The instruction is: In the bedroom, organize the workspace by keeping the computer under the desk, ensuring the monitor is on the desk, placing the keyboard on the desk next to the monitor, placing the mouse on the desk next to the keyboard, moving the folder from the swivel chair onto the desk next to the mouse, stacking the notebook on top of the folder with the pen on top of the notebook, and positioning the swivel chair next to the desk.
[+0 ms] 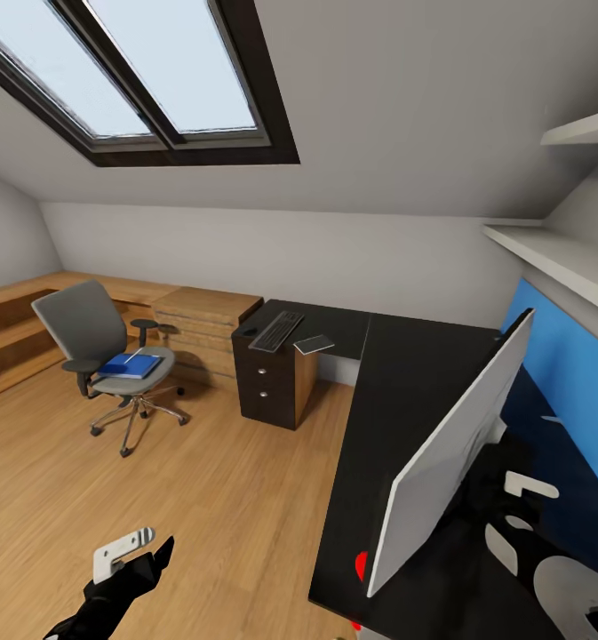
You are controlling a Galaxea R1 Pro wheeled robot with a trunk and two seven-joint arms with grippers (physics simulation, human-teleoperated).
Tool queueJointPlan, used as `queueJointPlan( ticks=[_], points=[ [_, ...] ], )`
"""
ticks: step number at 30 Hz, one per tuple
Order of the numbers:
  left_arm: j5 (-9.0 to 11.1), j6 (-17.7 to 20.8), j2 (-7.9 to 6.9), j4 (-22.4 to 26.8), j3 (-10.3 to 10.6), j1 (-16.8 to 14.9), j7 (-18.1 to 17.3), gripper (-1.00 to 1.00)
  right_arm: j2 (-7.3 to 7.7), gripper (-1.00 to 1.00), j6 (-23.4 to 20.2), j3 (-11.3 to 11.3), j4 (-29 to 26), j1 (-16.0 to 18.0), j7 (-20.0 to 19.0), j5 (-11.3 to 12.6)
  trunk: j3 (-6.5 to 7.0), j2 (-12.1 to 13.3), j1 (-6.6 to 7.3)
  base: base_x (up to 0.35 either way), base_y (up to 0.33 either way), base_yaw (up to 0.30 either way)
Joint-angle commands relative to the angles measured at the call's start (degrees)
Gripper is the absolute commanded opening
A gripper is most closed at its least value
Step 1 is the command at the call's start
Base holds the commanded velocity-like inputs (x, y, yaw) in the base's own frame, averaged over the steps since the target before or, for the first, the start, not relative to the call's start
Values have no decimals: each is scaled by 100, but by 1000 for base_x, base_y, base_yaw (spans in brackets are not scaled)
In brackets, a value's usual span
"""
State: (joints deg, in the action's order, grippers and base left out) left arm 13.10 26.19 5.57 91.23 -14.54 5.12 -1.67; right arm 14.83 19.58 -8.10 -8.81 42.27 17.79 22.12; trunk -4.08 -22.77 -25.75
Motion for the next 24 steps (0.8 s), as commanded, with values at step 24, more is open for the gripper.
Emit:
queueJointPlan(
  ticks=[24],
  points=[
    [35,24,-8,0,-29,-2,-18,100,-20,-100,19,-56,-6,9,-56,11,51,-14,-3,0,0,-162]
  ],
)
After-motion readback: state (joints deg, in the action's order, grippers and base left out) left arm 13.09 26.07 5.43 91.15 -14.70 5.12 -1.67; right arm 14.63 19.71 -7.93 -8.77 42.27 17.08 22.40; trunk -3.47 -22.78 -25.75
